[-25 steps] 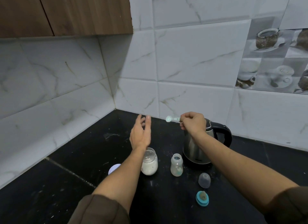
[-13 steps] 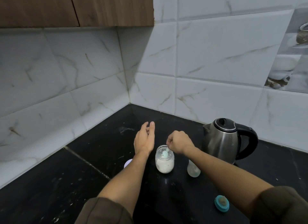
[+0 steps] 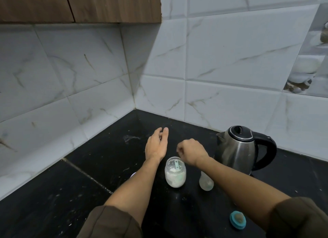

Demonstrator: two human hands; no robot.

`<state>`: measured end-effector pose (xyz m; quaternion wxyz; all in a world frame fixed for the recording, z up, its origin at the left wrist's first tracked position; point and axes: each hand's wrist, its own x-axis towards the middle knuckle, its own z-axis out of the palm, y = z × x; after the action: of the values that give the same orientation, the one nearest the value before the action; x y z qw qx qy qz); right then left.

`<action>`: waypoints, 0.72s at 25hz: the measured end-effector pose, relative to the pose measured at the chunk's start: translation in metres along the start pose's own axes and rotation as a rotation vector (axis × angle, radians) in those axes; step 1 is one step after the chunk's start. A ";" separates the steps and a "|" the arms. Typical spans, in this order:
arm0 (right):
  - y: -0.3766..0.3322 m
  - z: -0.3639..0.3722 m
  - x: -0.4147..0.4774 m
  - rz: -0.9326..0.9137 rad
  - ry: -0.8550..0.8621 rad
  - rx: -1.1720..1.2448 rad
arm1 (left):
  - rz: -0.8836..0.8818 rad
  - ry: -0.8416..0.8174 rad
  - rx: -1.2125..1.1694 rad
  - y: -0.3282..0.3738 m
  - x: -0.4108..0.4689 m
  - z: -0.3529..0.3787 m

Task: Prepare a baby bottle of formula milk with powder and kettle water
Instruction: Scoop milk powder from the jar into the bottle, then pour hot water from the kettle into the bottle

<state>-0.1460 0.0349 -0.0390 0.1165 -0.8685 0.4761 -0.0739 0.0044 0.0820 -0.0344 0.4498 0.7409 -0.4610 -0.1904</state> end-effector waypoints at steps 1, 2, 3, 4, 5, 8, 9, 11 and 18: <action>0.004 -0.010 -0.002 0.004 0.061 0.016 | 0.010 -0.004 0.013 0.004 0.000 0.003; 0.008 -0.021 -0.004 0.018 0.130 0.036 | 0.020 -0.011 0.027 0.008 0.000 0.008; 0.014 -0.031 -0.006 0.037 0.205 0.066 | 0.037 -0.022 0.039 0.012 -0.001 0.014; 0.021 -0.041 -0.010 0.057 0.283 0.103 | 0.057 -0.037 0.052 0.017 -0.002 0.020; 0.029 -0.051 -0.014 0.078 0.364 0.142 | 0.081 -0.058 0.061 0.023 -0.004 0.028; 0.061 -0.078 -0.028 0.168 0.578 0.229 | 0.127 -0.160 0.070 0.043 -0.012 0.055; 0.077 -0.086 -0.034 0.217 0.627 0.255 | 0.138 -0.205 0.070 0.052 -0.016 0.065; 0.111 -0.095 -0.049 0.332 0.681 0.294 | 0.130 -0.310 0.065 0.067 -0.024 0.087; 0.195 -0.088 -0.087 0.707 0.402 0.350 | 0.146 -0.471 0.129 0.097 -0.053 0.134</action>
<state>-0.3711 -0.0047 -0.0085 0.1852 -0.5880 0.7373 -0.2764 -0.1653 0.0451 -0.0302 0.2944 0.6680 -0.6164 -0.2952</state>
